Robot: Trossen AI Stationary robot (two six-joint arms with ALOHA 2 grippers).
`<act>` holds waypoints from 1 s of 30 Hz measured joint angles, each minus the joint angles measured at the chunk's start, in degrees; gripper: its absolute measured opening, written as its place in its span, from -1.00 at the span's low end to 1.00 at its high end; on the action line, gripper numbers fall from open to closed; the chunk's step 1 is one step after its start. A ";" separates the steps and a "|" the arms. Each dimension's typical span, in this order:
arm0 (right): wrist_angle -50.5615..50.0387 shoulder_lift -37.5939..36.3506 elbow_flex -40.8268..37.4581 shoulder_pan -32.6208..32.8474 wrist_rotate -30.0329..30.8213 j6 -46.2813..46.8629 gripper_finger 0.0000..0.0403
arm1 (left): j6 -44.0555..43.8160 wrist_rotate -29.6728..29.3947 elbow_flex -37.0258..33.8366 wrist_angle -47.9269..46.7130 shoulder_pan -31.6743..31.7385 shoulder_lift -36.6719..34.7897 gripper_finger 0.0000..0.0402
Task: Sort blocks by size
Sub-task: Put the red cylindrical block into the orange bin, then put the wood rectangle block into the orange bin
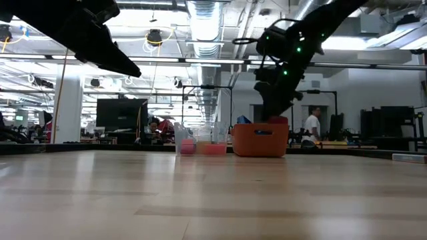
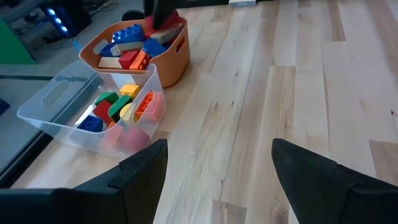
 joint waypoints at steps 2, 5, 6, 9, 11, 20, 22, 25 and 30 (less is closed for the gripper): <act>-0.91 -0.37 0.02 -0.94 0.12 -0.02 0.13 | 0.01 -0.01 0.00 0.00 0.00 0.00 0.40; -1.73 -2.37 0.02 -1.23 0.11 -1.07 0.25 | 0.32 -0.07 0.00 0.01 0.06 0.00 0.40; -2.31 -3.48 0.02 -1.05 0.02 -1.29 0.27 | 0.20 -0.07 0.00 0.01 0.07 0.00 0.40; -6.71 -7.26 0.08 -0.58 -0.13 -1.21 0.28 | -0.10 -0.07 0.00 -0.40 0.08 0.00 0.40; -12.96 -9.96 0.08 -0.16 0.21 0.62 0.28 | -0.32 -0.07 0.00 -0.34 0.08 0.00 0.40; -50.79 -8.32 0.09 0.52 -2.52 15.57 0.29 | -0.79 -0.07 0.00 -0.21 0.08 0.00 0.40; -55.61 -5.76 0.08 1.55 -3.00 16.80 0.29 | -0.82 -0.07 0.00 -0.02 0.08 -0.01 0.40; -61.14 -2.06 0.06 1.77 -3.18 17.38 0.29 | -0.65 -0.07 0.00 0.19 0.08 -0.01 0.40; -60.23 2.93 -0.47 -2.12 -7.00 15.84 0.29 | -0.04 -0.07 0.00 0.12 0.08 -0.02 0.40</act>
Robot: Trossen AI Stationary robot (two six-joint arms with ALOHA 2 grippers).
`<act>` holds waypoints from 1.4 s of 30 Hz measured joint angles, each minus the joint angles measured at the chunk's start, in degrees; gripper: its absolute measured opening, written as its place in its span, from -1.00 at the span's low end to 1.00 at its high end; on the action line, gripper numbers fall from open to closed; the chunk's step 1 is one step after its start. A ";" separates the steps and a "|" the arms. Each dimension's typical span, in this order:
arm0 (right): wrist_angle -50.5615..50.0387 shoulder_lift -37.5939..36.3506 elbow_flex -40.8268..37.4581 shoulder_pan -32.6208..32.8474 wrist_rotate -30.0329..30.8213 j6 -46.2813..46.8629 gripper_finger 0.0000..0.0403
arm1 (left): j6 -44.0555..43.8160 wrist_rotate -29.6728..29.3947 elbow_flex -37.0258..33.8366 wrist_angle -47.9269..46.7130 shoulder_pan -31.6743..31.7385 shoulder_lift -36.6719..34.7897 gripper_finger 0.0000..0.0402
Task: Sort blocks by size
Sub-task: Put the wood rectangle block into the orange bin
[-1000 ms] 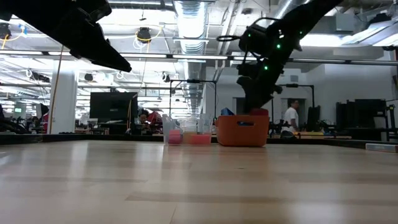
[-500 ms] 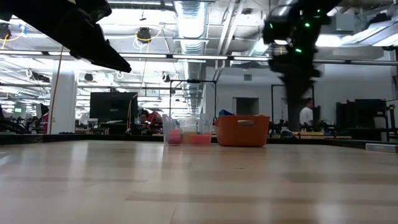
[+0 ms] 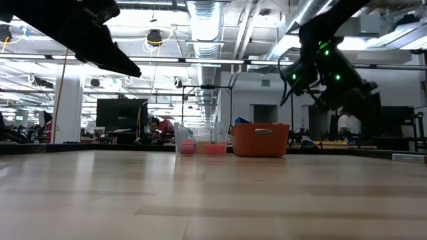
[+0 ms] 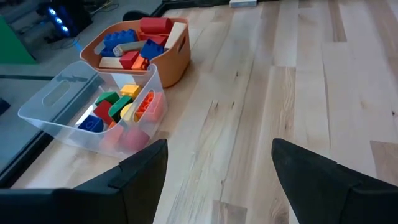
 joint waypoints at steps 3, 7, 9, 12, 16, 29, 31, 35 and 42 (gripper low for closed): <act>-0.53 2.37 -1.35 -2.10 0.01 -4.07 0.29 | 0.03 0.00 0.00 -0.32 -0.02 0.00 0.40; -0.70 5.76 -3.60 -2.25 -0.03 -8.98 0.27 | -0.07 0.00 0.00 -0.97 -0.02 0.00 0.40; -0.57 7.73 -4.50 -2.23 -0.04 -10.42 0.25 | -0.33 0.00 0.00 -0.97 -0.02 0.00 0.40; -0.51 10.61 -5.84 -2.84 -0.02 -10.95 0.22 | -1.08 0.02 0.00 -1.44 -0.02 0.00 0.40; 2.50 12.17 -7.85 -4.50 -0.28 -11.08 0.20 | -1.31 0.02 0.00 -1.84 -0.02 0.00 0.40; 10.53 11.87 -13.15 -8.21 -3.38 -13.36 0.11 | -1.59 0.02 0.00 -2.14 -0.02 0.00 0.40; 10.51 11.91 -13.08 -6.31 -5.70 -13.13 0.08 | -1.53 0.02 0.00 -2.12 -0.02 0.00 0.40; 10.54 11.96 -11.95 1.36 -8.66 -11.28 0.02 | -1.48 0.00 0.00 -2.06 -0.02 0.00 0.40; 11.50 11.96 -5.74 19.25 -15.88 -4.55 -0.05 | -1.51 0.00 0.00 -2.03 -0.02 0.00 0.40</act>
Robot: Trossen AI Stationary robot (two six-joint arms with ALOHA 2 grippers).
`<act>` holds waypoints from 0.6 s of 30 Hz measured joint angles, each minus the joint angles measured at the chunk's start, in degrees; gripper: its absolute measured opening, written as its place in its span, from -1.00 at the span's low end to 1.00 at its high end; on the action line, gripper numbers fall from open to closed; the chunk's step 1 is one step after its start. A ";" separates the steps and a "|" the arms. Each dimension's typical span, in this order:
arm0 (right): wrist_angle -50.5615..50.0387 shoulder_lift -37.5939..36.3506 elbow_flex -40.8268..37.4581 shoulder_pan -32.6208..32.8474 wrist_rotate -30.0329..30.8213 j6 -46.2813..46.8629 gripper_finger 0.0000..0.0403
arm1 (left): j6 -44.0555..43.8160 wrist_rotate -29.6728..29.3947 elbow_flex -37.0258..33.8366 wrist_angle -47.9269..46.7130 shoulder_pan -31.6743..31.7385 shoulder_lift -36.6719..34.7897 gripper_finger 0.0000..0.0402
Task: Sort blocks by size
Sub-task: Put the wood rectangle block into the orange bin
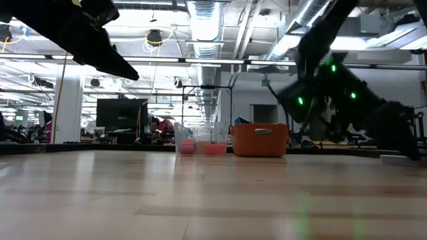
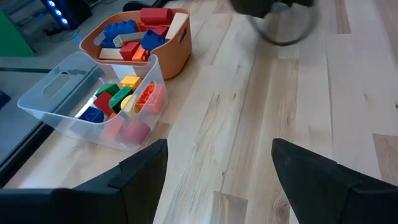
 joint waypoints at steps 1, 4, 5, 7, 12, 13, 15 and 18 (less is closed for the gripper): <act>0.41 0.00 1.40 2.54 -0.39 1.00 -0.06 | -0.02 0.00 0.00 0.00 0.00 0.00 0.40; 2.57 0.00 6.06 9.51 -0.97 2.86 -0.06 | -0.08 0.00 0.00 0.00 0.00 0.00 0.40; 3.90 0.00 7.57 11.58 -0.97 2.85 -0.06 | -0.08 0.00 0.00 0.00 0.00 0.00 0.40; 7.16 0.00 10.57 14.64 -0.97 2.65 -0.06 | -0.08 0.00 0.00 0.08 0.00 0.00 0.40; 12.21 0.07 18.71 18.13 4.24 0.74 -0.06 | 0.21 0.00 0.00 0.96 0.00 0.00 0.40; 11.28 0.07 20.45 18.45 6.10 0.44 -0.06 | 0.56 0.00 0.00 1.25 0.00 0.00 0.40; 10.31 0.07 23.22 18.67 9.22 1.72 -0.06 | 1.04 0.00 0.00 1.72 0.00 0.00 0.40; 12.18 0.07 25.17 17.69 11.78 8.57 -0.06 | 1.46 -0.02 0.00 1.56 0.00 0.00 0.40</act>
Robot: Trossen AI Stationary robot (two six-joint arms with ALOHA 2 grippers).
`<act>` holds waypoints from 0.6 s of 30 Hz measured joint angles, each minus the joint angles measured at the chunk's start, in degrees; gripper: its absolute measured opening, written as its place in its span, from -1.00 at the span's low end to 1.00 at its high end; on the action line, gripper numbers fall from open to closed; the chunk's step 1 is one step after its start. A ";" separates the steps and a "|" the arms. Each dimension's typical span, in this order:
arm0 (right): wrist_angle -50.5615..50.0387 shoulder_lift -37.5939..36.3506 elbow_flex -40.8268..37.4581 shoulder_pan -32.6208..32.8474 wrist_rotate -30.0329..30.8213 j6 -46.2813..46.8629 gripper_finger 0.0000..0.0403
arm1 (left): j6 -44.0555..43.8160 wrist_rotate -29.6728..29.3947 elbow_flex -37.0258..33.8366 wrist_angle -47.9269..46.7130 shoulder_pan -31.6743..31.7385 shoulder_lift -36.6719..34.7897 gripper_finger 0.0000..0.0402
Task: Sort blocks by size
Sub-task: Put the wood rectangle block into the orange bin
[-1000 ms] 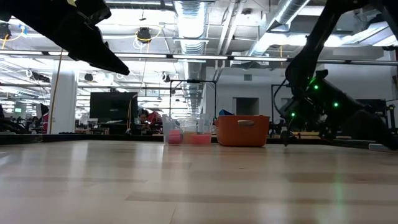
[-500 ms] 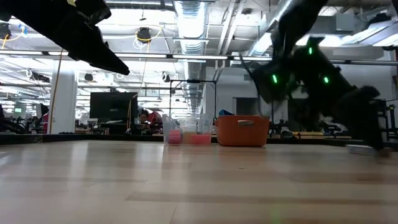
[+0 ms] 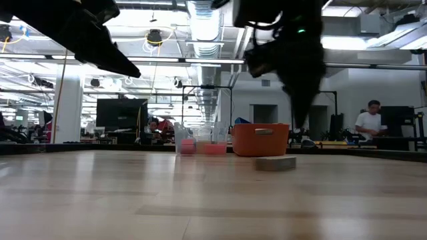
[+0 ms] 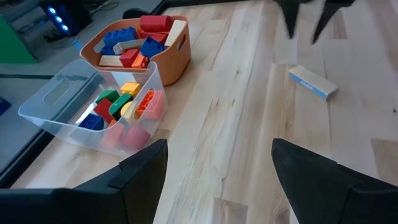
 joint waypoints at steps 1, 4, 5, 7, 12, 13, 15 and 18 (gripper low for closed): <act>1.75 0.00 0.00 -0.44 0.69 1.66 -0.06 | 0.02 0.01 0.00 -0.16 0.00 0.00 0.40; 8.70 0.11 -0.82 -0.19 1.51 -2.82 -0.05 | 0.10 0.00 0.00 -0.98 0.00 0.00 0.40; 10.94 0.25 -1.10 0.60 1.78 -6.59 -0.04 | 0.08 0.00 0.00 -1.22 0.00 0.00 0.40; 14.91 0.79 -1.14 2.70 1.61 -14.54 -0.03 | 0.12 -0.01 0.00 -1.48 0.00 0.00 0.40; 21.79 1.75 -1.13 5.19 0.93 -24.67 0.01 | -0.39 0.00 0.00 -1.81 0.00 0.00 0.40; 21.81 1.97 -1.12 5.05 0.96 -25.24 0.03 | -0.70 0.00 0.00 -1.86 0.00 0.00 0.40; 21.10 2.55 -1.21 4.58 1.15 -25.84 0.06 | -1.04 0.00 0.00 -1.90 0.00 0.00 0.40; 21.33 3.57 -1.50 4.09 1.00 -27.80 0.12 | -1.18 0.00 0.00 -1.99 0.00 0.00 0.40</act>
